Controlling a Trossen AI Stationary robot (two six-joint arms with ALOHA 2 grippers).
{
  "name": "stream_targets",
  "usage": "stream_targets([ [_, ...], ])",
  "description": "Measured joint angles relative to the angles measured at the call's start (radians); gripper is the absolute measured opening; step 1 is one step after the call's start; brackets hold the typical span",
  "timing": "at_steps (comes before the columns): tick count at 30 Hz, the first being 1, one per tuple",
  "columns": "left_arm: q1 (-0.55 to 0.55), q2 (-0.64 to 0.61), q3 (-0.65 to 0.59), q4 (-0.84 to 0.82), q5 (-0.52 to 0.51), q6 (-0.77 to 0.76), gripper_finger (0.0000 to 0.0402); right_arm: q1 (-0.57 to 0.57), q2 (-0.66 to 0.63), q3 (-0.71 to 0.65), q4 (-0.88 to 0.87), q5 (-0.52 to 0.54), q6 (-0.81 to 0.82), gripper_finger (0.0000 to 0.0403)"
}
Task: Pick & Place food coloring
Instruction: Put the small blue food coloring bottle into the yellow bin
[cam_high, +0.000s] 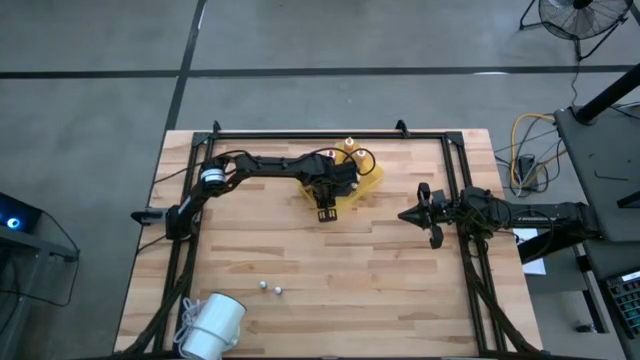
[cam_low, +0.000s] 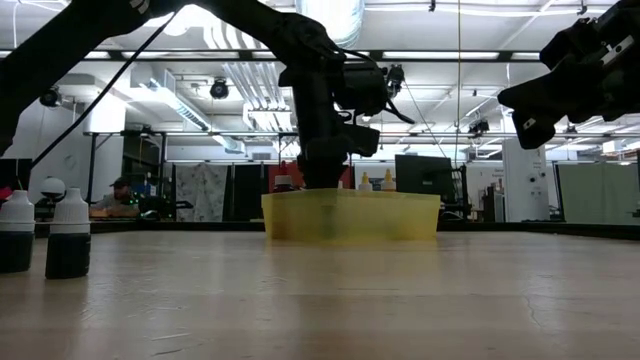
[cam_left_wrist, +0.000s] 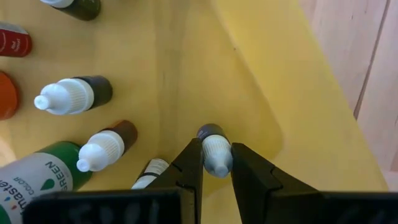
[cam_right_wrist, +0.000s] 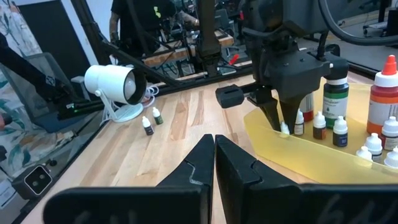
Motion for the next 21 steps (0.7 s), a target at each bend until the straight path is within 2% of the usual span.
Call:
stream_targets([
  [14,0.000,0.001,-0.001,0.018,0.009,-0.017,0.0044,0.000,0.000,0.000,0.000,0.000,0.000,0.0009],
  [21,-0.002,0.002,-0.002,0.021,0.023,-0.022,0.0087,0.000,0.000,0.000,0.000,0.000,0.000,0.0009],
])
